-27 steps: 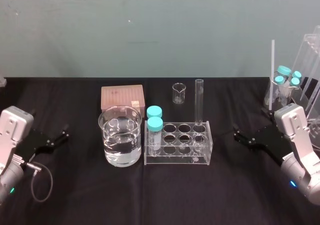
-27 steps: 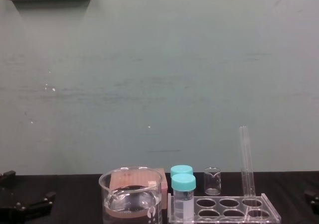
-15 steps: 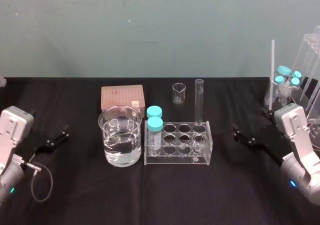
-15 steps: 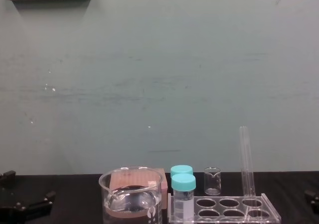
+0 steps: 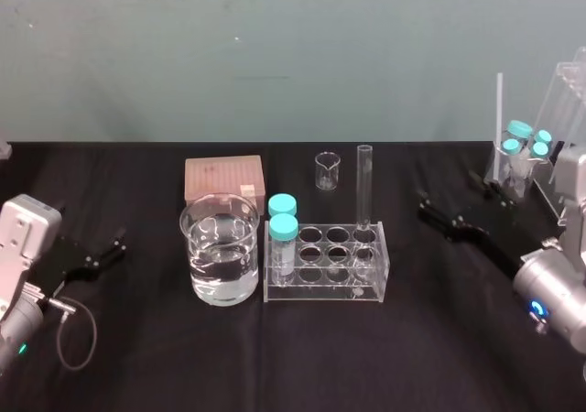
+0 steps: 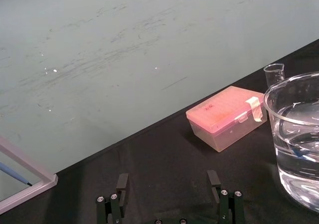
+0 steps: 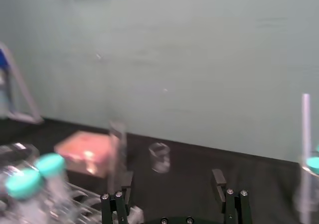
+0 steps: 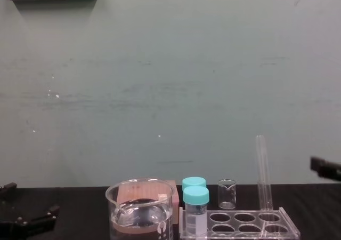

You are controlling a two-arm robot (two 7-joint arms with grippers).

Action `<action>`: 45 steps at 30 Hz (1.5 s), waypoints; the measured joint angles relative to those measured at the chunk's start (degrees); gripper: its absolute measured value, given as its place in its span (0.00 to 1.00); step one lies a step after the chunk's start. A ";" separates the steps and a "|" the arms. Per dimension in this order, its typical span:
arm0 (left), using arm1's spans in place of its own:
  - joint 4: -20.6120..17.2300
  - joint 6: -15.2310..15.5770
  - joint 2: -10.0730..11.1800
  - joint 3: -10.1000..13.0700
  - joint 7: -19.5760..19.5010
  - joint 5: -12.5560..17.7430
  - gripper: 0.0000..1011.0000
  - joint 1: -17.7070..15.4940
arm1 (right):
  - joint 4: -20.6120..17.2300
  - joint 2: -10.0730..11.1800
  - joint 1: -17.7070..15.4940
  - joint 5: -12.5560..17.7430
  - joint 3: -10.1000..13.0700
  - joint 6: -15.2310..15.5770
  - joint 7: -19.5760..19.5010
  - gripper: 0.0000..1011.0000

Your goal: Hold the test tube with one hand and immerse one end into the beaker, then return it to the test tube rack.

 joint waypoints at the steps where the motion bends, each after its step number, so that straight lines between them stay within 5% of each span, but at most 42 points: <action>1: 0.00 0.00 0.00 0.00 0.00 0.00 0.99 0.00 | -0.42 -0.27 -0.01 0.93 0.29 0.46 0.60 0.99; 4: 0.00 0.00 0.00 0.00 0.00 0.00 0.99 0.00 | -1.94 -1.36 0.32 4.29 1.10 2.83 3.34 0.99; 11: 0.00 0.00 0.00 0.00 0.00 0.00 0.99 0.00 | -1.80 -2.73 2.82 5.43 0.21 6.42 6.94 0.99; 29: 0.00 0.00 0.00 0.00 0.00 0.00 0.99 0.00 | 10.37 -7.97 12.54 0.68 -3.86 10.46 12.66 0.99; 45: 0.00 0.00 0.00 0.00 0.00 0.00 0.99 0.00 | 15.67 -10.24 15.59 -1.80 -4.46 11.18 14.58 0.99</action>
